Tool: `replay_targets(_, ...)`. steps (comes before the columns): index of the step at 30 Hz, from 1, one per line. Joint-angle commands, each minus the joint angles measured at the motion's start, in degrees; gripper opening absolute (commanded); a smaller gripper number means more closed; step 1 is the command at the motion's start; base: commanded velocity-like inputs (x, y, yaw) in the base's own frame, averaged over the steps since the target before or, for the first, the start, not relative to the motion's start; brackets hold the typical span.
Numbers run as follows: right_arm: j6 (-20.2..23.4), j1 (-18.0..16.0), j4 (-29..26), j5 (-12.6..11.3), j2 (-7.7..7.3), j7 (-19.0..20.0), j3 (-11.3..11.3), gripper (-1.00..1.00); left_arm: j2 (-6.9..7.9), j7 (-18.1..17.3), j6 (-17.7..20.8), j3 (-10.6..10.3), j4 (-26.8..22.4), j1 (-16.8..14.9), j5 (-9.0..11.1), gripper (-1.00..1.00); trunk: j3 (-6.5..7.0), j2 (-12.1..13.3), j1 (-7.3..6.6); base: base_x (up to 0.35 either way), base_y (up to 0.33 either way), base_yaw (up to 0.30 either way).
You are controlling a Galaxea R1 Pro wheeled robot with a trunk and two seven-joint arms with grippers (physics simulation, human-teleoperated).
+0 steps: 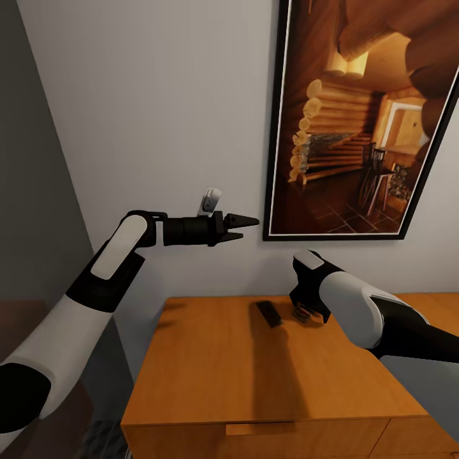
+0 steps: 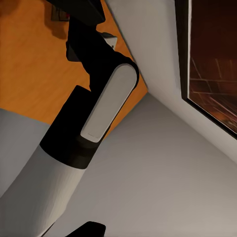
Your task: Take the four mousetraps from the cabinet in the bathroom and place them on the bathroom floor. Make sure all four end up on the same floor surface, and ensure that at least two of them are either under or directly next to the same bathroom sink.
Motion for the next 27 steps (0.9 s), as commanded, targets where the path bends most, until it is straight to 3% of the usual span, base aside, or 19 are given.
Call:
replay_targets(1,0.6,0.0,-0.1,0.4,0.02,-0.3,-0.4,1.00,0.04,0.3,0.0,-0.1,0.0,-0.1,0.3,1.00,-0.07,0.0,0.00,0.000,0.000,0.000)
replay_targets(15,0.5,0.0,-0.1,0.4,0.02,-0.3,-0.5,1.00,0.02,0.3,0.0,-0.1,0.0,-0.1,0.3,1.00,-0.07,0.0,0.00,0.000,0.000,0.000)
replay_targets(23,0.6,0.0,-0.1,0.4,0.02,-0.3,-0.4,1.00,0.01,0.3,0.0,-0.1,0.0,-0.1,0.3,1.00,-1.50,-3.2,1.76,0.000,0.000,0.000)
replay_targets(27,0.6,0.0,-0.1,0.4,0.02,-0.3,-0.4,1.00,0.05,0.3,0.0,-0.1,0.0,-0.1,0.3,1.00,-1.50,-3.2,1.76,0.000,0.000,0.000)
